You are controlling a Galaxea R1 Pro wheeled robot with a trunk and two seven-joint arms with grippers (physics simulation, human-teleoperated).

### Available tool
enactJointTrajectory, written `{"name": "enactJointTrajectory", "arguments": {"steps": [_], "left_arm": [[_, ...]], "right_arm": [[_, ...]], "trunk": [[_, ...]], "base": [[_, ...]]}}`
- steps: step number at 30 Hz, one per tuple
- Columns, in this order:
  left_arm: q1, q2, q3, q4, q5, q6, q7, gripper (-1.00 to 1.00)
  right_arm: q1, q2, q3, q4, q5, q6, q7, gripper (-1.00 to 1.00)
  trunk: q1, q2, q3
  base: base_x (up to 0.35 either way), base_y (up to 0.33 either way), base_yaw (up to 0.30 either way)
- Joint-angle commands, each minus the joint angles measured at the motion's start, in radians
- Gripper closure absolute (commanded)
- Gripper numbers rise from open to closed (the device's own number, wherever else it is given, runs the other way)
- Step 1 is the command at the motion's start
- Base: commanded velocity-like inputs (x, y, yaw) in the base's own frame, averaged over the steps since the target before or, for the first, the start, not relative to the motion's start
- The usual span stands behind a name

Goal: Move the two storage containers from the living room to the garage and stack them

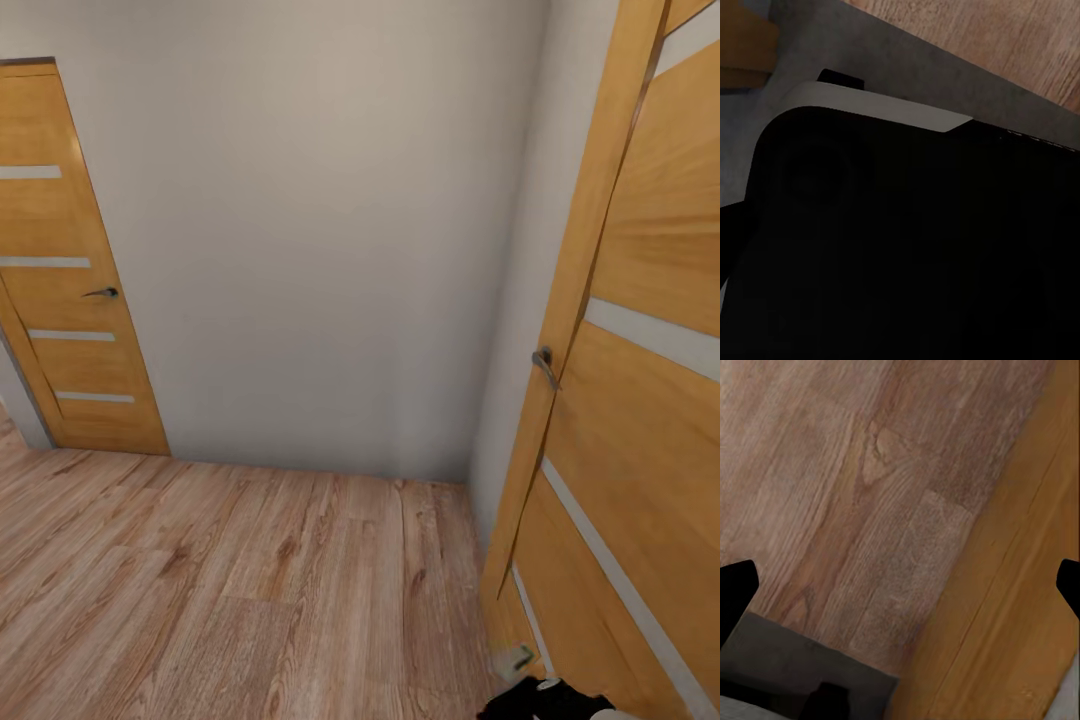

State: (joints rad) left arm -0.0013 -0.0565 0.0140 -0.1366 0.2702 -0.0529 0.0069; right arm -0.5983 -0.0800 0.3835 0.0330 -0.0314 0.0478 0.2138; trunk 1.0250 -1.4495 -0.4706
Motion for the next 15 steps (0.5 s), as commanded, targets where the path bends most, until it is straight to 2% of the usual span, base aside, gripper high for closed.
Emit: {"name": "enactJointTrajectory", "arguments": {"steps": [1, 4, 8, 15], "left_arm": [[0.000, 0.000, 0.001, 0.000, 0.004, -0.002, 0.001, -1.00], [0.000, 0.000, 0.001, 0.000, 0.004, -0.002, 0.001, -1.00], [0.000, 0.000, 0.001, 0.000, 0.004, -0.002, 0.001, -1.00], [0.000, 0.000, 0.001, 0.000, 0.004, -0.002, 0.001, -1.00]], "right_arm": [[0.048, -0.002, 0.003, 0.001, -0.004, 0.000, 0.010, -1.00], [0.151, -0.003, 0.003, 0.001, -0.004, -0.001, 0.012, -1.00], [0.242, -0.005, 0.002, 0.001, -0.004, -0.003, 0.006, -1.00], [0.333, -0.005, 0.002, 0.001, -0.005, -0.004, 0.006, -1.00]], "trunk": [[0.000, -0.001, -0.001], [0.000, -0.001, -0.001], [0.000, -0.001, -0.001], [0.000, -0.001, -0.001]], "base": [[0.000, 0.000, 0.000], [0.000, 0.000, 0.000], [0.000, 0.000, 0.000], [0.000, 0.000, 0.000]]}}
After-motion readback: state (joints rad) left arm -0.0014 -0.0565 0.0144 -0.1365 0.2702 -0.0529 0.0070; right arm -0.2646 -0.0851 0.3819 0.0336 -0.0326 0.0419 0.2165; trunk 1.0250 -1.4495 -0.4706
